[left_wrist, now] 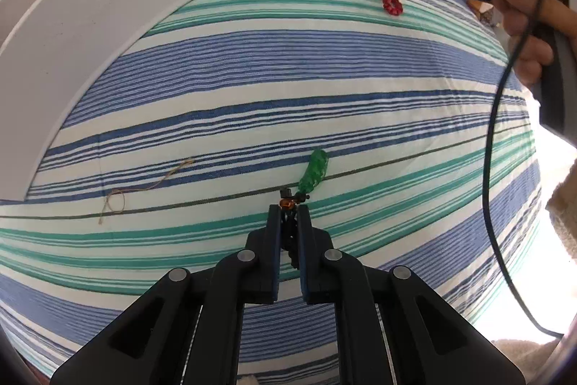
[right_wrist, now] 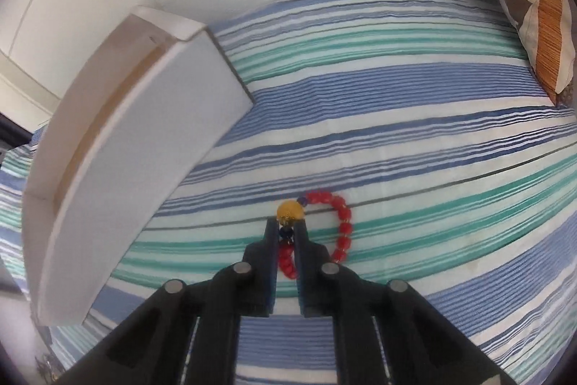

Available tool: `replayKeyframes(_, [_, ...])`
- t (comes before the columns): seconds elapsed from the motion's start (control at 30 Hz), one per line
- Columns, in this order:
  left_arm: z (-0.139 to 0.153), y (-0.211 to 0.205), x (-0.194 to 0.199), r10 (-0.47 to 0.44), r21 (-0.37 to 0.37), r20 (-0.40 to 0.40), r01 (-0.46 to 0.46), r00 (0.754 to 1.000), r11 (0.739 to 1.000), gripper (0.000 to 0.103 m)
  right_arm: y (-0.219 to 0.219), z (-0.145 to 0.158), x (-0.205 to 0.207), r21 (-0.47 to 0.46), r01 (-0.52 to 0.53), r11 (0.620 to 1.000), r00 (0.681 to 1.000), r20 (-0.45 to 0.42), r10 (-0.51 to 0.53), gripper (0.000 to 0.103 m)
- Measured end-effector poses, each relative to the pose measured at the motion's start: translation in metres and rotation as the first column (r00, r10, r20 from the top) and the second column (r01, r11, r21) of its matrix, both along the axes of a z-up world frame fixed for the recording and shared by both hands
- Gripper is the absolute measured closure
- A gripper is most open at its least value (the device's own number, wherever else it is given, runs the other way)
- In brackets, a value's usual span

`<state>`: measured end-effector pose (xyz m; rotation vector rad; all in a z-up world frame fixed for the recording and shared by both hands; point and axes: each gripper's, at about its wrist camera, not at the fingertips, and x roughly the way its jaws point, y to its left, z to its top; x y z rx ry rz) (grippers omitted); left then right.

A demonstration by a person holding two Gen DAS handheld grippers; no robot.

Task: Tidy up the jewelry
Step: 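Carry both items into the box and open both tools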

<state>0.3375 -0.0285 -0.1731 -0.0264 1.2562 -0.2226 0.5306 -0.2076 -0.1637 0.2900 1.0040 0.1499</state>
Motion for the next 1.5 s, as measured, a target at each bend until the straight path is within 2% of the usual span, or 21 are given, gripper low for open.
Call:
replayKeyframes(0.17, [0.031, 0.006, -0.001, 0.019, -0.056, 0.023, -0.017, 1.000, 0.998, 0.097, -0.012, 0.039, -0.046, 0.069, -0.093, 0.993, 0.994, 0.065, 0.088, 0.095])
replayKeyframes(0.33, [0.065, 0.016, -0.003, 0.044, -0.122, 0.050, -0.038, 0.998, 0.992, 0.097, -0.016, 0.066, -0.084, 0.116, -0.159, 0.981, 0.984, 0.103, 0.147, 0.095])
replayKeyframes(0.63, [0.128, 0.061, 0.001, 0.147, -0.244, 0.100, -0.119, 0.984, 0.963, 0.097, -0.002, 0.108, -0.104, 0.123, -0.270, 0.955, 0.953, 0.176, 0.247, 0.095])
replayKeyframes(0.83, [0.177, 0.114, 0.008, 0.240, -0.277, 0.168, -0.188, 0.956, 0.942, 0.097, 0.026, 0.142, -0.104, 0.127, -0.358, 0.925, 0.917, 0.233, 0.323, 0.095])
replayKeyframes(0.97, [0.202, 0.158, 0.017, 0.317, -0.254, 0.220, -0.260, 0.923, 0.932, 0.097, 0.045, 0.162, -0.096, 0.123, -0.413, 0.903, 0.890, 0.265, 0.371, 0.095])
replayKeyframes(1.1, [0.208, 0.195, 0.039, 0.383, -0.230, 0.229, -0.333, 0.895, 0.914, 0.097, 0.073, 0.177, -0.077, 0.111, -0.464, 0.879, 0.863, 0.278, 0.421, 0.095])
replayKeyframes(1.23, [0.197, 0.220, 0.071, 0.417, -0.189, 0.228, -0.380, 0.880, 0.905, 0.097, 0.110, 0.183, -0.055, 0.076, -0.512, 0.855, 0.836, 0.271, 0.477, 0.095])
replayKeyframes(1.37, [0.176, 0.238, 0.103, 0.436, -0.151, 0.207, -0.411, 0.876, 0.899, 0.097, 0.153, 0.176, -0.033, 0.063, -0.563, 0.824, 0.811, 0.236, 0.536, 0.095])
replayKeyframes(1.5, [0.149, 0.249, 0.130, 0.446, -0.113, 0.173, -0.432, 0.878, 0.895, 0.096, 0.199, 0.155, -0.005, 0.051, -0.585, 0.810, 0.804, 0.172, 0.570, 0.095])
